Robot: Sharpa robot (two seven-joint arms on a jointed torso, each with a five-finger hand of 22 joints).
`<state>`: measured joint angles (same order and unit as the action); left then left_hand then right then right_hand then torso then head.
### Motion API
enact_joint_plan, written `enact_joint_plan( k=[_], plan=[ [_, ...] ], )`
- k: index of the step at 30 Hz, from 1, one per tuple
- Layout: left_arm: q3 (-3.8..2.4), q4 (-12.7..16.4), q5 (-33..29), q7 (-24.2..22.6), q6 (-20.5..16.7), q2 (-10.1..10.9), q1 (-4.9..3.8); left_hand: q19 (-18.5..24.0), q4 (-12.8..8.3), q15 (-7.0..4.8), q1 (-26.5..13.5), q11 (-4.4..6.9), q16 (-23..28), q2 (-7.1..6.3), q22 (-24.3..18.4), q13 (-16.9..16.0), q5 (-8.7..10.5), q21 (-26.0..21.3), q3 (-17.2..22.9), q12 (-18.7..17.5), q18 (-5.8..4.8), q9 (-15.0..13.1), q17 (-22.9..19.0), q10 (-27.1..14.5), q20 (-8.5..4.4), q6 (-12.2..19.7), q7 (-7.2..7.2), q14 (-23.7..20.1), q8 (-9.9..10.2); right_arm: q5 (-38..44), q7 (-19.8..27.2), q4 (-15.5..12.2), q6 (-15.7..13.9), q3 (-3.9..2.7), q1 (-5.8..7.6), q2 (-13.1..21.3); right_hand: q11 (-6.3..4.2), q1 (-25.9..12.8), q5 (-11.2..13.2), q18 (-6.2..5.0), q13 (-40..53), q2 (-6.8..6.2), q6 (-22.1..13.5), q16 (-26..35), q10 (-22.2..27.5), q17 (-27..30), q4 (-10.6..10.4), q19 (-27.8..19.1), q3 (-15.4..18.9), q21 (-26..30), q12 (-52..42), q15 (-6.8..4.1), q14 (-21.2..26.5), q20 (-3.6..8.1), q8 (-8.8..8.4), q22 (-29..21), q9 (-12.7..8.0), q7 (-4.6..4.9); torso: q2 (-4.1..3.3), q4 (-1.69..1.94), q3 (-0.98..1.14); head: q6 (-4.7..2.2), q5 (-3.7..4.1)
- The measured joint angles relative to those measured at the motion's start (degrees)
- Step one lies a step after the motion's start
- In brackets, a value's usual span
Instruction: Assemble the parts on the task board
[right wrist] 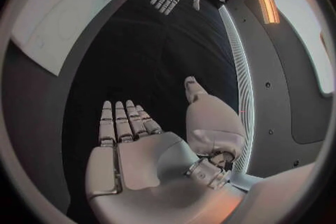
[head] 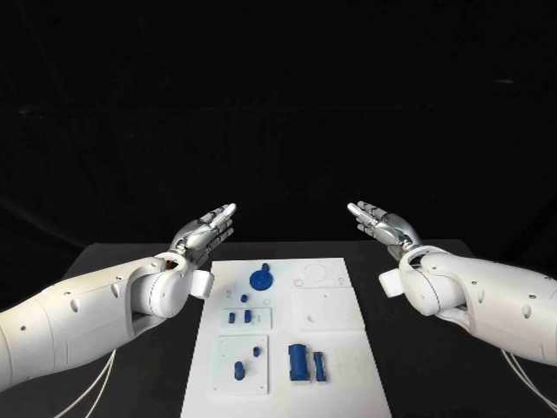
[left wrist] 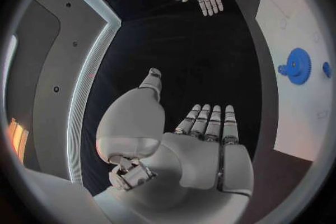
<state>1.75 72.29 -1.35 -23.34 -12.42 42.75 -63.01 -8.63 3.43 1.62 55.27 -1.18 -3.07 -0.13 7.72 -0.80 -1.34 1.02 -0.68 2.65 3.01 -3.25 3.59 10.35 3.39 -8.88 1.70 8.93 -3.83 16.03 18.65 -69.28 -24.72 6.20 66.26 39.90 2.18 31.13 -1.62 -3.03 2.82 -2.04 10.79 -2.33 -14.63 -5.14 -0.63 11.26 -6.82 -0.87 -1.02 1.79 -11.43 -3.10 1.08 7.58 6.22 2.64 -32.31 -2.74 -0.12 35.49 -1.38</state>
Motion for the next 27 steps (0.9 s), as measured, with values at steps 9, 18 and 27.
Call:
enact_joint_plan(
  k=[9, 18, 27],
  plan=[
    [-0.87, 8.73, 0.1, -1.21, -9.86, 1.1, 1.47, 6.62, -2.51, -1.36, -41.19, 0.9, 2.3, 0.11, -6.03, 0.57, 0.82, -0.67, 0.59, -1.99, -1.8, 2.52, -2.81, -8.04, -2.77, 6.93, -1.33, -6.84, 2.76, -6.44, 3.73, -13.62, -7.85, -4.21, -4.04, 3.01, -1.69, -24.19, 1.11, 1.89, -2.2, 1.61, -8.4, 1.54, 11.42, 4.0, 0.55, -8.7, 5.25, 0.37, 0.64, -1.4, 8.92, 2.44, -0.66, -5.92, -4.86, -2.05, 0.94, 2.27, 0.1, -1.05, 1.29],
    [-1.53, 15.85, 0.39, -3.31, -22.47, 1.81, 2.62, 7.92, -2.98, -1.6, -51.85, 1.08, 2.67, 0.12, -7.32, 0.69, 0.93, -0.68, 0.61, -2.27, -1.79, 3.05, -3.38, -9.42, -3.29, 8.17, -1.69, -8.12, 3.42, -12.9, 7.83, -20.25, -15.55, -6.11, -6.0, 4.69, -2.18, -30.61, 1.43, 2.24, -2.7, 1.96, -10.59, 2.16, 14.33, 4.99, 0.62, -10.99, 6.58, 0.59, 0.64, -1.8, 11.14, 3.1, -0.88, -7.39, -6.06, -2.64, 1.11, 2.69, 0.12, -1.11, 1.37],
    [-1.68, 17.5, 0.6, -4.71, -29.14, 1.99, 2.85, 8.43, -3.05, -1.61, -54.89, 1.17, 2.87, 0.18, -7.67, 0.75, 1.15, -0.68, 0.68, -2.27, -2.67, 3.21, -3.53, -10.14, -3.39, 8.46, -1.81, -8.72, 3.64, -15.34, 9.52, -20.57, -18.39, -6.16, -6.07, 4.79, -2.18, -30.81, 1.43, 2.24, -2.77, 2.03, -10.59, 2.2, 14.33, 5.09, 0.63, -10.99, 6.57, 0.59, 0.64, -1.8, 11.14, 3.1, -0.88, -7.53, -6.17, -2.64, 1.12, 2.74, 0.13, -1.12, 1.38]
  ],
)
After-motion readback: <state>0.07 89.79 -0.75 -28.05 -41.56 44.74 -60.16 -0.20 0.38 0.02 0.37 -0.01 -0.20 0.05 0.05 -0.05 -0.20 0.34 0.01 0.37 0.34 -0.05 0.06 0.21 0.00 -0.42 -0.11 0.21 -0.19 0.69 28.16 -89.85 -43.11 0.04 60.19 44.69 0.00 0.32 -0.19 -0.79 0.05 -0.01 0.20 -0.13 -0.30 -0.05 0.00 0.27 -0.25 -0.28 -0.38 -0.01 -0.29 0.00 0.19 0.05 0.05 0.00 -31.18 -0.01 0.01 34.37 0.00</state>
